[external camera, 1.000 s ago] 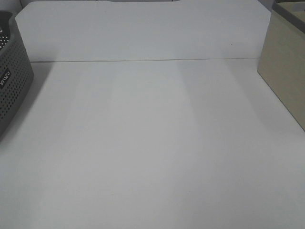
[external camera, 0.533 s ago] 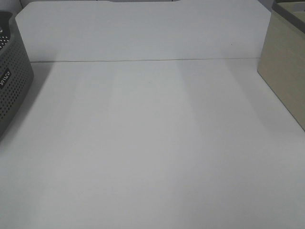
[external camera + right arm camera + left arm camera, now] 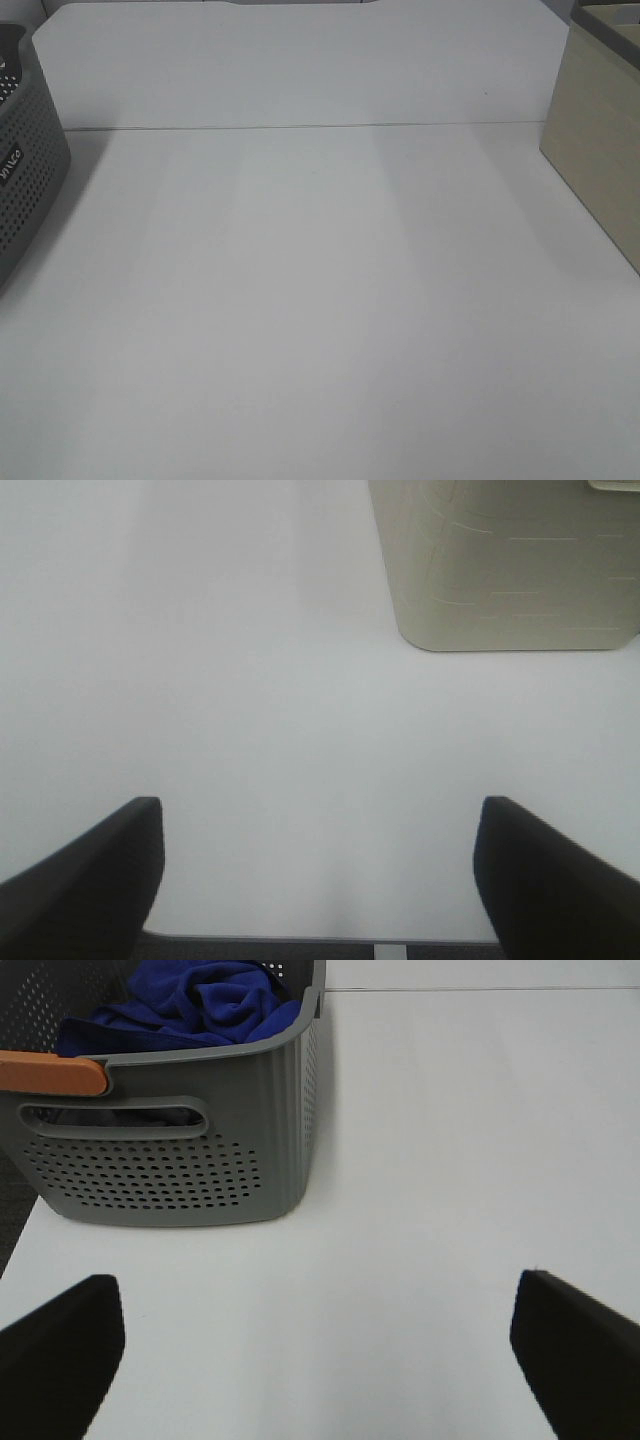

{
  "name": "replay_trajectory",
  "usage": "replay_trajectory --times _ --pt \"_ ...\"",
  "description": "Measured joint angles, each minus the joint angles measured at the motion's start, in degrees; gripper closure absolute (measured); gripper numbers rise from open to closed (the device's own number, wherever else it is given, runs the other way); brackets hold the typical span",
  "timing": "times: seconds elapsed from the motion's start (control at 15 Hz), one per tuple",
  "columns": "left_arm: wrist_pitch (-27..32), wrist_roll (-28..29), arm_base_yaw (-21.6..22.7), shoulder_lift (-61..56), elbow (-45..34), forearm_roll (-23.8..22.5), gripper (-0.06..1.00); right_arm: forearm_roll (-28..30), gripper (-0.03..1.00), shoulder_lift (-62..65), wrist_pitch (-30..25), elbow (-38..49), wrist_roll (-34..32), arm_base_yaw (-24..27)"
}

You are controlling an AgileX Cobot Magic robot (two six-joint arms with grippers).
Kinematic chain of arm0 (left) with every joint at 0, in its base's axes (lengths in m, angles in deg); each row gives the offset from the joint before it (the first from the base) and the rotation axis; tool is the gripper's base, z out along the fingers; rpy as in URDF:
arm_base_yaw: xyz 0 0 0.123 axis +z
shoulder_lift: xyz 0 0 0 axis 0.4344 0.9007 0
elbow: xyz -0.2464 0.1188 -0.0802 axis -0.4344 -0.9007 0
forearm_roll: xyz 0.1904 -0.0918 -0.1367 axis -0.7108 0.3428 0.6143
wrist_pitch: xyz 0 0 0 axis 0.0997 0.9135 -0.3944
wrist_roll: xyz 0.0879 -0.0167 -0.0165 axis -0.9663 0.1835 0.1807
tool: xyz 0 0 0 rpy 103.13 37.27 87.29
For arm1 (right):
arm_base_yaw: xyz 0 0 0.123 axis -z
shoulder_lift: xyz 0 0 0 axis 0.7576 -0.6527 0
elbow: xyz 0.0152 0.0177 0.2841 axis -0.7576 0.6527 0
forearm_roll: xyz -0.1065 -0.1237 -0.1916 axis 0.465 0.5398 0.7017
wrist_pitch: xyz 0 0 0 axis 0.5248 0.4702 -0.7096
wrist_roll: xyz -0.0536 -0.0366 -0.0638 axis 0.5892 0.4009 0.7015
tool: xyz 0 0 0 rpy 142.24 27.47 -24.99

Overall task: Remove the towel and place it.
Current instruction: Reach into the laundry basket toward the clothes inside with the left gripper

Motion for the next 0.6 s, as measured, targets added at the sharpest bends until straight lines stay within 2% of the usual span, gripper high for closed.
replay_trajectory --times 0.13,0.4,0.47,0.6 --pt "0.11 -1.03 0.00 0.06 0.06 0.17 -0.04 0.00 0.18 0.00 0.00 0.00 0.00 0.00" --pt "2.86 -11.40 0.00 9.34 7.79 5.39 -0.04 0.00 0.18 0.00 0.00 0.00 0.00 0.00" --pt "4.58 -18.68 0.00 18.85 15.70 6.76 -0.04 0.00 0.18 0.00 0.00 0.00 0.00 0.00" --pt "7.16 -28.19 0.00 29.85 24.52 6.36 -0.04 0.00 0.18 0.00 0.00 0.00 0.00 0.00"
